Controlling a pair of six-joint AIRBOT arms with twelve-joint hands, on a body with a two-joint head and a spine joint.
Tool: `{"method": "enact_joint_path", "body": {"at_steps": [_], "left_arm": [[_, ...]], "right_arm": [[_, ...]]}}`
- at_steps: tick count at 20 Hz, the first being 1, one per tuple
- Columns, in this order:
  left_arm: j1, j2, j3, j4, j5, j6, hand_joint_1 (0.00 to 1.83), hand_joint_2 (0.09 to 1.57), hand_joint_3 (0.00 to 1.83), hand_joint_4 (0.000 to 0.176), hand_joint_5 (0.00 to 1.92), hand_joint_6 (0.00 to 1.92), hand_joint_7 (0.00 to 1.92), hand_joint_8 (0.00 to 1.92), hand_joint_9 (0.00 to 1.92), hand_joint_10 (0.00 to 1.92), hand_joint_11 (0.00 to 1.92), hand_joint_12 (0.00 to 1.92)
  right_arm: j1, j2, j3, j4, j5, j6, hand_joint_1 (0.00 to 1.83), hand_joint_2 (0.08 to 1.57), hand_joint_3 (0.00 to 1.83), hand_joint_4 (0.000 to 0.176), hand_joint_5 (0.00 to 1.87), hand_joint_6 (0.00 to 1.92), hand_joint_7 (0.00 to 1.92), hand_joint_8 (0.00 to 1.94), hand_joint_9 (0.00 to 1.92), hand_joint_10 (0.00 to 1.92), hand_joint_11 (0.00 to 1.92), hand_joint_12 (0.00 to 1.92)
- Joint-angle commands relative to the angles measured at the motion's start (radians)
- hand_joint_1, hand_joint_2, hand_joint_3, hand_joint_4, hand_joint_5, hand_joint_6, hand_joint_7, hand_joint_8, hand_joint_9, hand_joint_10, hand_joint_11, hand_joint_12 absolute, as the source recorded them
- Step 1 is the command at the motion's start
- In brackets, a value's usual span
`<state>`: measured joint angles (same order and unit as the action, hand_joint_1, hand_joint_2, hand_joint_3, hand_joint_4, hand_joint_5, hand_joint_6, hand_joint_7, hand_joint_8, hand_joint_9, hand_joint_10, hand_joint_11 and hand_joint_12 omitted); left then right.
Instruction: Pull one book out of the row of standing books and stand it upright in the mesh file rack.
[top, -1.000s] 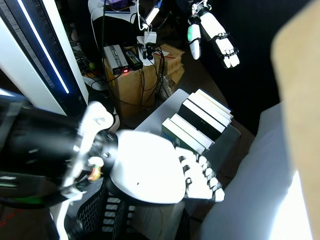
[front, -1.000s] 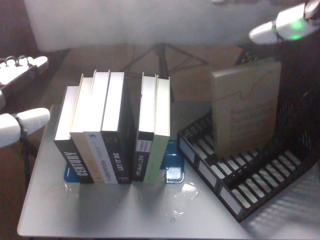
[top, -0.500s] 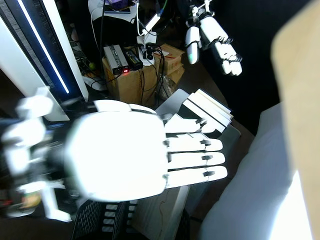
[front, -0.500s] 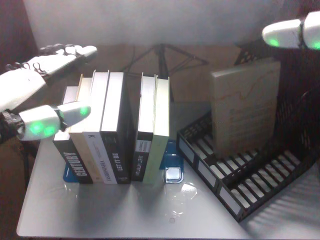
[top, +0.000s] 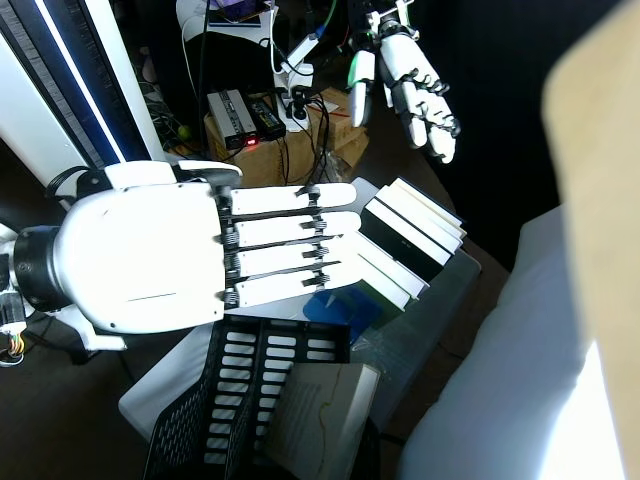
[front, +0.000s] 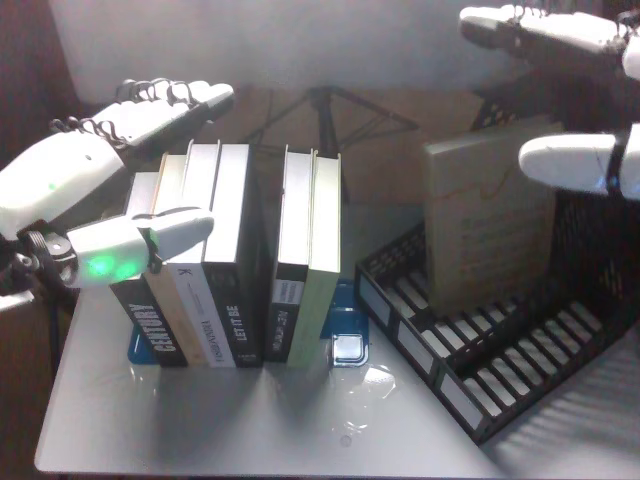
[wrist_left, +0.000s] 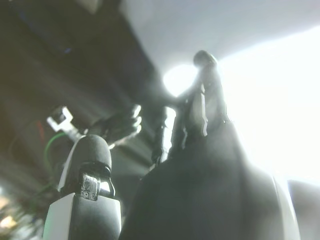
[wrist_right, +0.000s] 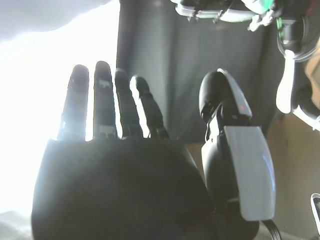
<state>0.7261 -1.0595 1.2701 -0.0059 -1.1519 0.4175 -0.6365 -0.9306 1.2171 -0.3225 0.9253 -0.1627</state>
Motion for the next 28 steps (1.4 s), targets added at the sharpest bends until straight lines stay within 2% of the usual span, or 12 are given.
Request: {"method": "enact_joint_path", "body": {"at_steps": [1, 4, 7, 13, 14, 16, 19, 23, 24, 25, 26, 28], "left_arm": [[-0.008, 0.005, 0.000, -0.013, -0.122, -0.009, 0.29, 1.37, 0.00, 0.084, 0.00, 0.00, 0.00, 0.00, 0.00, 0.00, 0.01, 0.25], [-0.008, 0.000, -0.001, -0.007, -0.122, -0.011, 0.32, 1.37, 0.00, 0.081, 0.00, 0.00, 0.00, 0.00, 0.00, 0.00, 0.00, 0.46], [-0.005, -0.005, 0.002, -0.006, -0.119, -0.015, 0.32, 1.36, 0.00, 0.082, 0.00, 0.00, 0.00, 0.00, 0.00, 0.00, 0.00, 0.47], [0.001, -0.006, 0.004, -0.006, -0.121, -0.017, 0.31, 1.37, 0.00, 0.090, 0.00, 0.00, 0.00, 0.00, 0.00, 0.00, 0.00, 0.53], [0.003, -0.007, 0.005, -0.007, -0.120, -0.017, 0.32, 1.38, 0.00, 0.059, 0.00, 0.00, 0.00, 0.00, 0.00, 0.00, 0.00, 0.44], [0.009, -0.012, 0.011, -0.011, -0.120, -0.021, 0.25, 1.38, 0.00, 0.056, 0.00, 0.00, 0.00, 0.00, 0.00, 0.00, 0.00, 0.37], [0.012, -0.014, 0.011, -0.013, -0.121, -0.022, 0.31, 1.39, 0.00, 0.030, 0.00, 0.00, 0.00, 0.00, 0.00, 0.00, 0.00, 0.35], [0.029, -0.006, 0.001, -0.025, -0.133, -0.024, 0.31, 1.40, 0.00, 0.022, 0.00, 0.00, 0.00, 0.00, 0.00, 0.00, 0.00, 0.28], [0.032, -0.001, -0.004, -0.029, -0.137, -0.023, 0.37, 1.40, 0.00, 0.027, 0.00, 0.00, 0.00, 0.00, 0.00, 0.00, 0.00, 0.26], [0.033, 0.004, -0.009, -0.030, -0.142, -0.021, 0.38, 1.40, 0.00, 0.058, 0.00, 0.00, 0.00, 0.00, 0.00, 0.00, 0.00, 0.26], [0.034, 0.009, -0.012, -0.031, -0.144, -0.017, 0.37, 1.40, 0.00, 0.065, 0.00, 0.00, 0.00, 0.00, 0.00, 0.00, 0.00, 0.31], [0.035, 0.018, -0.019, -0.033, -0.150, -0.012, 0.42, 1.39, 0.00, 0.084, 0.00, 0.00, 0.00, 0.00, 0.00, 0.00, 0.00, 0.59]], "right_arm": [[0.000, 0.005, -0.011, 0.062, 0.151, -0.004, 0.36, 1.29, 0.00, 0.006, 0.00, 0.00, 0.00, 0.00, 0.01, 0.00, 0.00, 0.01], [-0.044, 0.004, -0.026, 0.094, 0.183, -0.017, 0.35, 1.27, 0.00, 0.000, 0.00, 0.00, 0.00, 0.00, 0.01, 0.00, 0.03, 0.03], [-0.080, 0.002, -0.035, 0.126, 0.211, -0.025, 0.34, 1.28, 0.01, 0.000, 0.00, 0.00, 0.00, 0.00, 0.02, 0.01, 0.00, 0.19], [-0.094, -0.004, -0.035, 0.149, 0.231, -0.037, 0.35, 1.27, 0.00, 0.000, 0.00, 0.00, 0.00, 0.00, 0.01, 0.00, 0.00, 0.19], [-0.097, -0.006, -0.034, 0.154, 0.237, -0.040, 0.37, 1.26, 0.00, 0.000, 0.00, 0.00, 0.00, 0.00, 0.07, 0.03, 0.00, 0.38], [-0.103, -0.009, -0.033, 0.159, 0.243, -0.043, 0.37, 1.26, 0.00, 0.000, 0.00, 0.00, 0.00, 0.00, 0.05, 0.02, 0.00, 0.24], [-0.109, -0.011, -0.033, 0.171, 0.249, -0.048, 0.36, 1.27, 0.00, 0.000, 0.00, 0.00, 0.00, 0.00, 0.07, 0.02, 0.00, 0.37], [-0.112, -0.007, -0.039, 0.176, 0.249, -0.057, 0.38, 1.26, 0.00, 0.006, 0.00, 0.00, 0.00, 0.00, 0.08, 0.03, 0.00, 0.51], [-0.112, -0.002, -0.045, 0.177, 0.250, -0.064, 0.38, 1.26, 0.00, 0.000, 0.00, 0.00, 0.00, 0.00, 0.09, 0.03, 0.00, 0.58], [-0.112, 0.011, -0.057, 0.178, 0.250, -0.083, 0.38, 1.26, 0.00, 0.001, 0.01, 0.00, 0.00, 0.00, 0.09, 0.03, 0.00, 0.54], [-0.112, 0.021, -0.067, 0.181, 0.250, -0.101, 0.37, 1.26, 0.00, 0.003, 0.01, 0.00, 0.00, 0.00, 0.10, 0.04, 0.00, 0.52], [-0.112, 0.025, -0.079, 0.186, 0.260, -0.117, 0.35, 1.24, 0.00, 0.009, 0.00, 0.00, 0.01, 0.00, 0.14, 0.06, 0.00, 0.56]]}}
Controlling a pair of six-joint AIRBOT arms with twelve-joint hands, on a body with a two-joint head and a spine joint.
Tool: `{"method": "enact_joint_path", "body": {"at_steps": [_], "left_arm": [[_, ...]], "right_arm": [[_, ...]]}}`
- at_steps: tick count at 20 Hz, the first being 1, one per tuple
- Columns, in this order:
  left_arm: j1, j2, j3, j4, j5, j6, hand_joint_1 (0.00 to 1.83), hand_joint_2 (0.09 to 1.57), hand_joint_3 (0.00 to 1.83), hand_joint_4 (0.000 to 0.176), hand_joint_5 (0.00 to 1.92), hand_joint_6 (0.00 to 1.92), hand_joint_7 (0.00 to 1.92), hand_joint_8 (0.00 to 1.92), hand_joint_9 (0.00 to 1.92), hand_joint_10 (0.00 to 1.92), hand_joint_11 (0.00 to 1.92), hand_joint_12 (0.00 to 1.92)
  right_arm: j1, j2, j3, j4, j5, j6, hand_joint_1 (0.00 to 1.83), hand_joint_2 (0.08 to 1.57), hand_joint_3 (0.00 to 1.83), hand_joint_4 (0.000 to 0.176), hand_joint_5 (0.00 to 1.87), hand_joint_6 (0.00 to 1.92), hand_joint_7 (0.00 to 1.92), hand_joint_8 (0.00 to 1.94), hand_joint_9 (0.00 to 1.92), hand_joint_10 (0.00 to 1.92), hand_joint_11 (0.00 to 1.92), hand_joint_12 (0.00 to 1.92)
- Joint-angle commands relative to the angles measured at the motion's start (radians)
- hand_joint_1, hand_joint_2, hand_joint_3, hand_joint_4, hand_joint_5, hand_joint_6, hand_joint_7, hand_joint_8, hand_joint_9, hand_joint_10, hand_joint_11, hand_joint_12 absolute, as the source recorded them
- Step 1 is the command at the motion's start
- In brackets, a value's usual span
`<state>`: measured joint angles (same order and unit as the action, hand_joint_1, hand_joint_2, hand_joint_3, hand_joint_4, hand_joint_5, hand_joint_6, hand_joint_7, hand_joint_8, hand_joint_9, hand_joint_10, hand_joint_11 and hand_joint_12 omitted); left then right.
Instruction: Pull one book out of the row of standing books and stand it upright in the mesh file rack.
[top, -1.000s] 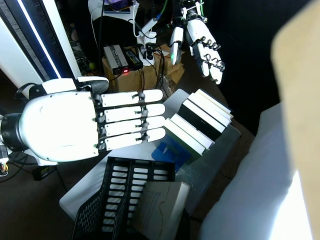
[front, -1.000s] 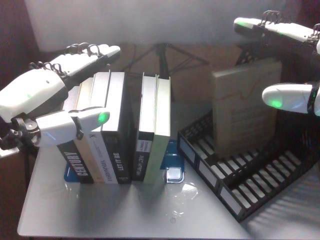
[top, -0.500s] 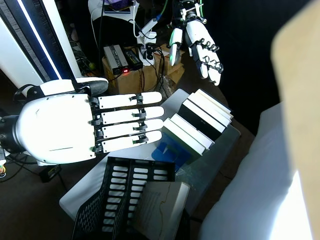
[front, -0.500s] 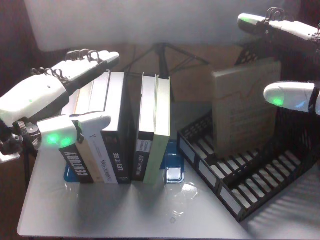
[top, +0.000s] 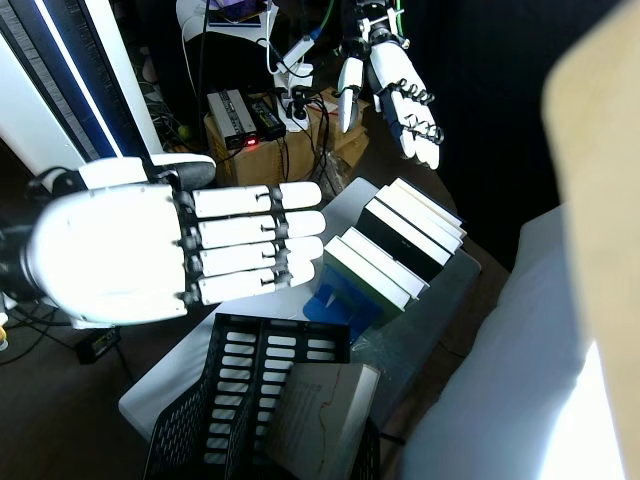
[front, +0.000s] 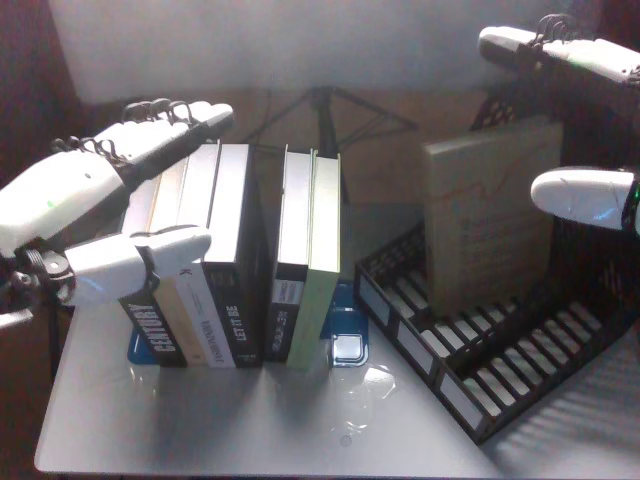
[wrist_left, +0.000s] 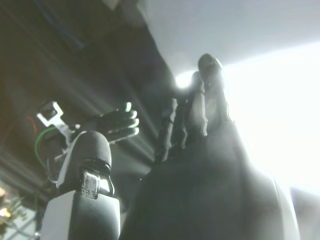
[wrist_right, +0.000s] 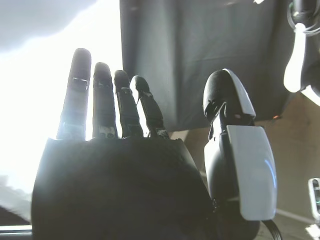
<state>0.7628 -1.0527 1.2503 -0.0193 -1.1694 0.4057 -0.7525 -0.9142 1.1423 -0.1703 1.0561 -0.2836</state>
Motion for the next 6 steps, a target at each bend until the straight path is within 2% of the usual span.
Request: {"method": "enact_joint_path", "body": {"at_steps": [1, 2, 3, 4, 5, 6], "left_arm": [[-0.002, 0.017, -0.004, -0.021, -0.137, 0.003, 0.46, 1.37, 0.00, 0.106, 0.00, 0.00, 0.00, 0.00, 0.03, 0.01, 0.00, 1.00], [-0.001, 0.027, -0.013, -0.024, -0.144, 0.011, 0.43, 1.37, 0.00, 0.125, 0.00, 0.00, 0.00, 0.00, 0.06, 0.03, 0.00, 1.24], [0.002, 0.038, -0.021, -0.029, -0.152, 0.019, 0.44, 1.38, 0.00, 0.140, 0.00, 0.00, 0.00, 0.00, 0.10, 0.05, 0.00, 1.29], [0.004, 0.055, -0.032, -0.038, -0.164, 0.030, 0.46, 1.38, 0.00, 0.134, 0.00, 0.00, 0.03, 0.01, 0.10, 0.06, 0.00, 1.21], [0.006, 0.067, -0.041, -0.044, -0.173, 0.044, 0.47, 1.38, 0.00, 0.126, 0.00, 0.00, 0.01, 0.01, 0.08, 0.05, 0.00, 1.07], [0.013, 0.086, -0.055, -0.057, -0.191, 0.063, 0.43, 1.41, 0.01, 0.124, 0.02, 0.01, 0.00, 0.00, 0.06, 0.05, 0.00, 1.13]], "right_arm": [[0.004, 0.008, -0.011, 0.039, 0.135, -0.006, 0.34, 1.24, 0.00, 0.008, 0.00, 0.00, 0.01, 0.00, 0.14, 0.06, 0.00, 0.52], [0.004, 0.018, -0.028, 0.053, 0.150, -0.033, 0.33, 1.24, 0.00, 0.000, 0.00, 0.00, 0.01, 0.00, 0.14, 0.07, 0.00, 0.52], [0.004, 0.036, -0.041, 0.060, 0.160, -0.052, 0.26, 1.32, 0.01, 0.023, 0.00, 0.00, 0.00, 0.00, 0.13, 0.06, 0.00, 0.70], [0.006, 0.056, -0.058, 0.067, 0.168, -0.077, 0.26, 1.35, 0.01, 0.027, 0.00, 0.00, 0.00, 0.00, 0.12, 0.05, 0.00, 0.78], [0.008, 0.072, -0.071, 0.075, 0.178, -0.098, 0.27, 1.37, 0.01, 0.028, 0.00, 0.00, 0.00, 0.00, 0.11, 0.04, 0.00, 0.77], [0.008, 0.098, -0.088, 0.089, 0.193, -0.127, 0.25, 1.41, 0.01, 0.021, 0.00, 0.00, 0.00, 0.00, 0.08, 0.02, 0.00, 0.61]]}}
